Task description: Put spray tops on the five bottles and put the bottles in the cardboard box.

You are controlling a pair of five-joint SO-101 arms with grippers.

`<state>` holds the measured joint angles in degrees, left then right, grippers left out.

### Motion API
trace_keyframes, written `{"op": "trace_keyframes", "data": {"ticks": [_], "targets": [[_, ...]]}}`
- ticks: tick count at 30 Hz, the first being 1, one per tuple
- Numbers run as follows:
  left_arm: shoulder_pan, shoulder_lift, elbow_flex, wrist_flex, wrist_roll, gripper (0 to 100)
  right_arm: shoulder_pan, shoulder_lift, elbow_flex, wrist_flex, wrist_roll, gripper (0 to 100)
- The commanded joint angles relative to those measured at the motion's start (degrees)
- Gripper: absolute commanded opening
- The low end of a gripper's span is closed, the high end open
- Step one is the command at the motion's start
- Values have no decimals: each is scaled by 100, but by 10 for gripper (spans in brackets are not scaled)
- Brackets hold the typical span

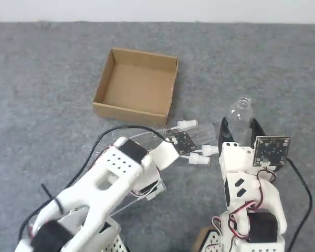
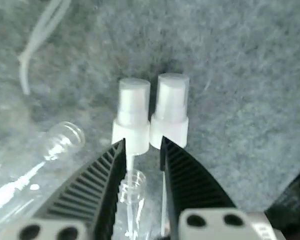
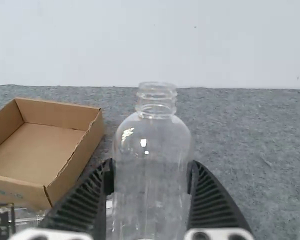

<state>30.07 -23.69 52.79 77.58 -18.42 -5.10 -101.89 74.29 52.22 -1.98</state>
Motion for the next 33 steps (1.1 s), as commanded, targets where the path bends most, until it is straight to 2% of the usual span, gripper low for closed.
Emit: {"op": "trace_keyframes", "data": {"ticks": [1,21,28,33], "targets": [[9,352,-435,0,-26,104,75,-101,-44,-171,-18,55],[0,2629,-1297,-176,-26,106,57,-101,-44,-171,-18,55],[9,2804,-1385,-211,211,102,57,-101,-44,-171,-18,55],[18,2804,-1578,-9,255,12,57,-101,-44,-171,-18,55]]}}
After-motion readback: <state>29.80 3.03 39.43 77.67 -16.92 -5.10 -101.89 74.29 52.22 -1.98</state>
